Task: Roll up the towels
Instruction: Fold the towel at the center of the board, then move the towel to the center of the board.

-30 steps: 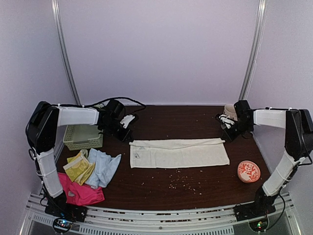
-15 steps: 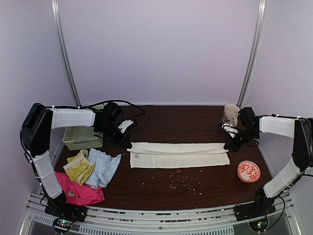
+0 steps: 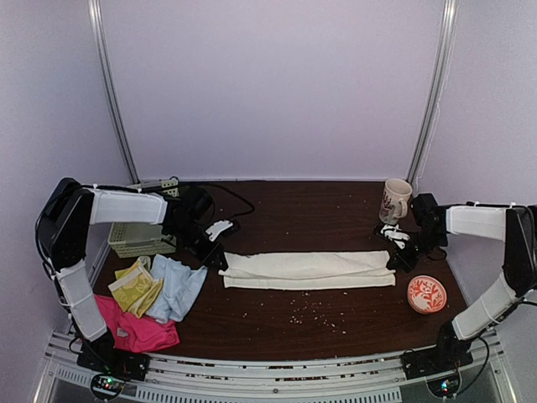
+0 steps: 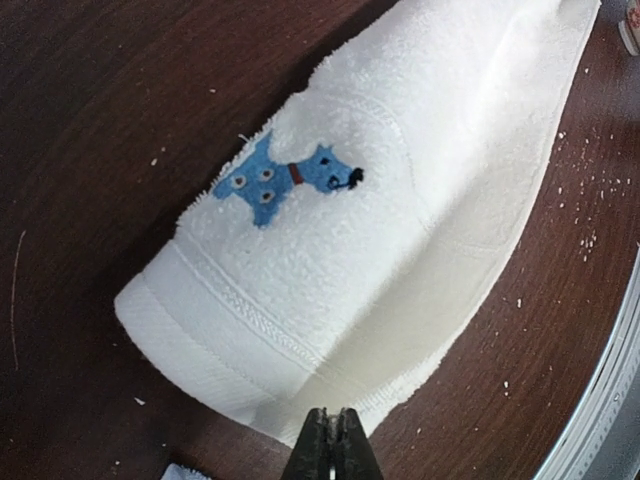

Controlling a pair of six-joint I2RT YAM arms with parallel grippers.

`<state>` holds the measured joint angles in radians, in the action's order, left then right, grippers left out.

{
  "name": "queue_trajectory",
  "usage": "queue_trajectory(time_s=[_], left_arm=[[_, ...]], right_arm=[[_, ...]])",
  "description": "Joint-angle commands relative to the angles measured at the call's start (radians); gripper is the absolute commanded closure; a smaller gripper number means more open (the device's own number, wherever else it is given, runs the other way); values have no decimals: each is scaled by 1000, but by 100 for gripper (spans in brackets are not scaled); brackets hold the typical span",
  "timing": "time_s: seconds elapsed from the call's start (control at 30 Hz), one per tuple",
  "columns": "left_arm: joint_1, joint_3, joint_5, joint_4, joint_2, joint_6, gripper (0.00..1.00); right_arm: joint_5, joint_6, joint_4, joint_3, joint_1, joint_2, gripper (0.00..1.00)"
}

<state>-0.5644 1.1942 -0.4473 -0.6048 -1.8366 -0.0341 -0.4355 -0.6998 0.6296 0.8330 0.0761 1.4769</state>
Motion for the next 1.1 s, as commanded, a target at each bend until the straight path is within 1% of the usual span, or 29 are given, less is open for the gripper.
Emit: queue_trajectory(time_s=[0.0, 0.07, 0.23, 0.33, 0.37, 0.43, 0.6, 0.73, 0.8, 0.87, 0.93, 1.0, 1.07], left_arm=[[-23, -17, -30, -3, -9, -26, 100], [-25, -18, -6, -7, -25, -24, 100], [-31, -9, 17, -12, -52, -20, 100], [-34, 0, 37, -23, -54, -18, 91], [-35, 1, 40, -26, -48, -16, 87], [-35, -3, 38, -28, -24, -15, 81], [-33, 18, 27, -48, 65, -25, 71], [-26, 77, 59, -59, 61, -26, 68], [-24, 107, 82, -63, 36, -18, 68], [-21, 140, 95, -81, 8, -14, 68], [-20, 162, 68, -104, -1, -29, 69], [-19, 162, 94, -99, 13, -21, 70], [-15, 156, 114, -78, 15, -3, 73]], right_arm=[[-12, -48, 40, -12, -9, 20, 100], [-15, -91, 56, -12, -9, 32, 100], [-23, -133, 93, -17, -9, 70, 99], [-51, -164, 139, -8, -9, 79, 85], [-64, -175, 158, -1, -9, 75, 82], [-86, -192, 200, 20, -9, 58, 79], [-126, -209, 306, 104, -9, 26, 75], [-142, -131, 270, 155, -9, 38, 74], [-114, -32, 198, 168, -9, 56, 74], [-69, 37, 133, 174, -9, 76, 74], [-55, 55, 124, 185, -9, 94, 74], [-29, 91, 88, 173, -9, 93, 74], [-4, 141, 23, 155, -9, 91, 74]])
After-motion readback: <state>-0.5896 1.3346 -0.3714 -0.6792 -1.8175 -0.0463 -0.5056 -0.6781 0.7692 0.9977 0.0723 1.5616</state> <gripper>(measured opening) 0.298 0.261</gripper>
